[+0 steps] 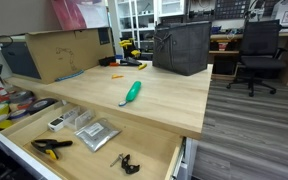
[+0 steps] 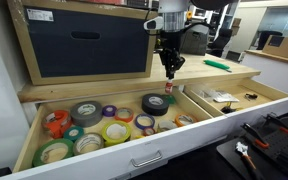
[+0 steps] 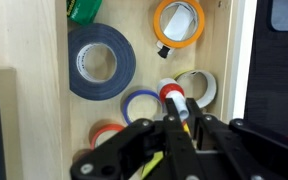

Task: Put the red bottle on the left side of the open drawer.

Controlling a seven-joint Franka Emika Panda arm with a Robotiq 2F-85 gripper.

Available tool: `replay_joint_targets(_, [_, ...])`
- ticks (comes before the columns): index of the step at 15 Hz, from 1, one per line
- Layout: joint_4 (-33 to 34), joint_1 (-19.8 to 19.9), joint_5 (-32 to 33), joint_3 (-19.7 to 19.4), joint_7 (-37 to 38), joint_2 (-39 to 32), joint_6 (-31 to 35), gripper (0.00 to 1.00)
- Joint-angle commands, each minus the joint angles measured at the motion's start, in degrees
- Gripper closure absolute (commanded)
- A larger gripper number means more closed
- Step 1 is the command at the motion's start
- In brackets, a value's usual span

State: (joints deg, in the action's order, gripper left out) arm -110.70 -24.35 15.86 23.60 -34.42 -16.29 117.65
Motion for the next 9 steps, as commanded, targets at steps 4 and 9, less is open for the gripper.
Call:
replay_joint_targets(4, [0.63,0.25,-0.69,0.25,-0.08,-0.05,-0.37,0.85])
replay_joint_targets(9, [0.63,0.25,-0.70,0.27,-0.08,-0.05,-0.39,0.96])
